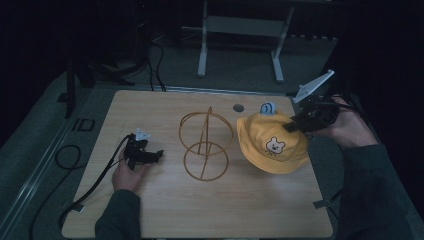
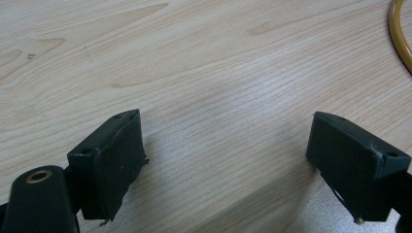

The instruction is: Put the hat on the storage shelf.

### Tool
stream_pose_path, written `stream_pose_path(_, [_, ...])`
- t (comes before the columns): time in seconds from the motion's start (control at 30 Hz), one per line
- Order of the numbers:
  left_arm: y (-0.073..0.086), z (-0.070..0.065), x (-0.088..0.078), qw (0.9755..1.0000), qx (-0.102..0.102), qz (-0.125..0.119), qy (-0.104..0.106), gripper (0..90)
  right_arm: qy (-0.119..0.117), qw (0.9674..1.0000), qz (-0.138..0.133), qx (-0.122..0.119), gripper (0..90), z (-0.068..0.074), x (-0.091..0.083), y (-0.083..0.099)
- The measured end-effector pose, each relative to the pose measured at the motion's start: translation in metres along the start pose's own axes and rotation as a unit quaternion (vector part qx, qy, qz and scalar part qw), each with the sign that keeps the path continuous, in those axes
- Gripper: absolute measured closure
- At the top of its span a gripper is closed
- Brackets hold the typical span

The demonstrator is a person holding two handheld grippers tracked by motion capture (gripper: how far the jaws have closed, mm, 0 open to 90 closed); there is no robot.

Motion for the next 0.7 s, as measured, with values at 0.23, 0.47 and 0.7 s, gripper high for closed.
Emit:
stream_pose_path(0.23, [0.0, 0.0, 0.0, 1.0, 0.0, 0.0, 0.0, 13.5, 0.002, 0.9999, -0.014, 0.009, 76.1, -0.0042, -0.0036, -0.002])
stream_pose_path(0.47, [0.0, 0.0, 0.0, 1.0, 0.0, 0.0, 0.0, 13.4, 0.005, 0.9995, -0.029, 0.016, 76.5, -0.0068, -0.0073, -0.0048])
stream_pose_path(0.7, [0.0, 0.0, 0.0, 1.0, 0.0, 0.0, 0.0, 13.5, 0.002, 0.9991, -0.036, 0.022, 76.5, -0.0077, -0.01, -0.0063])
Point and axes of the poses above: each handheld gripper's, and its own axes: x roughly forward along the jaws, y roughly out of its underside, z roughly to its left, the point moved 7 cm from there along x, roughly forward along the jaws, and after that the axes turned 12 degrees about y, right-handed, at the moved point
